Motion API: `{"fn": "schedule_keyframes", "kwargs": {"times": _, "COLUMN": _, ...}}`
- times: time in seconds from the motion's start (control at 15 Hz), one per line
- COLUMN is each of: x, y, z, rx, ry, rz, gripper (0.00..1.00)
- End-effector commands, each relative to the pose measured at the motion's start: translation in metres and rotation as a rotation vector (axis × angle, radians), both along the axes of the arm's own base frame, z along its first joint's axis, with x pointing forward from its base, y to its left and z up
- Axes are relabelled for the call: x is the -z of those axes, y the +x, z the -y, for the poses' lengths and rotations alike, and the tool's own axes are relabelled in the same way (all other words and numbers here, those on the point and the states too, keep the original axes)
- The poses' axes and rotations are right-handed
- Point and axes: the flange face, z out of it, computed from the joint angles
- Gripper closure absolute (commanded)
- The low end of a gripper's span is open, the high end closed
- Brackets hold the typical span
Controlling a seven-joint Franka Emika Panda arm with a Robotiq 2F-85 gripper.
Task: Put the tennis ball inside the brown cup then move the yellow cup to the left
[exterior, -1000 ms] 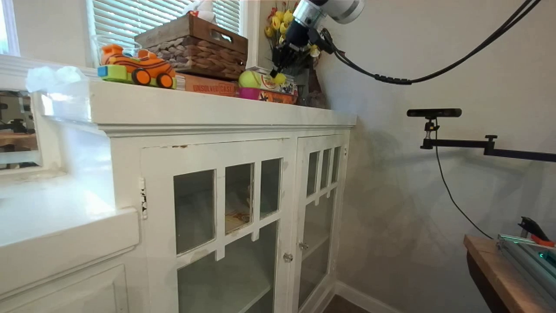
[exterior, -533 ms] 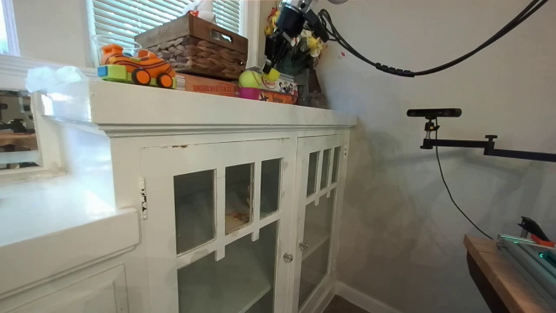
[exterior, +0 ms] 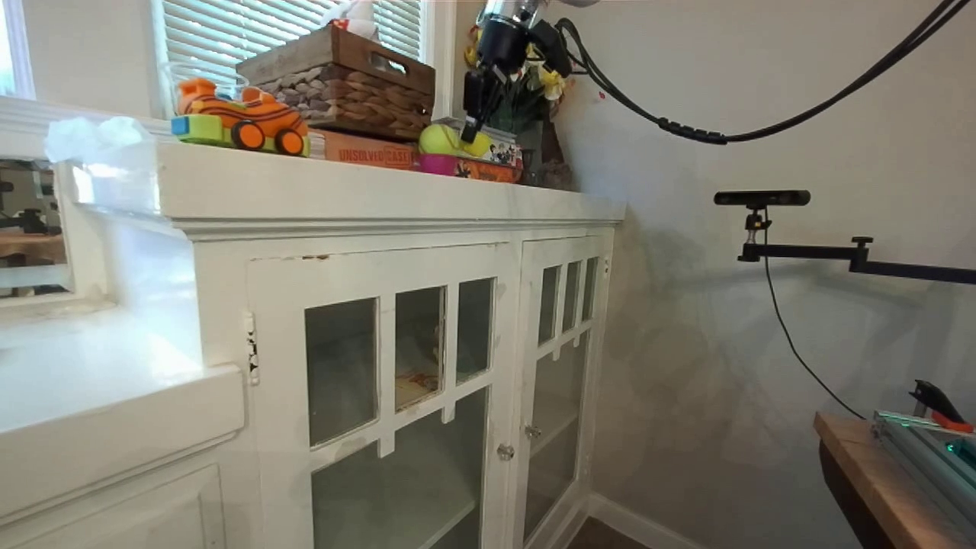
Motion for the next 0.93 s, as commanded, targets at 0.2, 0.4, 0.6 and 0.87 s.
{"fn": "schedule_keyframes", "kwargs": {"times": 0.2, "x": 0.015, "y": 0.01, "z": 0.004, "rx": -0.064, "ry": -0.065, "rz": -0.051, "gripper": 0.98}}
{"fn": "schedule_keyframes", "kwargs": {"times": 0.4, "x": 0.021, "y": 0.011, "z": 0.005, "rx": -0.072, "ry": -0.069, "rz": -0.061, "gripper": 0.98}}
{"fn": "schedule_keyframes", "kwargs": {"times": 0.6, "x": 0.023, "y": 0.011, "z": 0.004, "rx": -0.074, "ry": -0.068, "rz": -0.068, "gripper": 0.98}}
{"fn": "schedule_keyframes", "kwargs": {"times": 0.87, "x": 0.024, "y": 0.011, "z": 0.003, "rx": -0.075, "ry": -0.066, "rz": -0.074, "gripper": 0.68}}
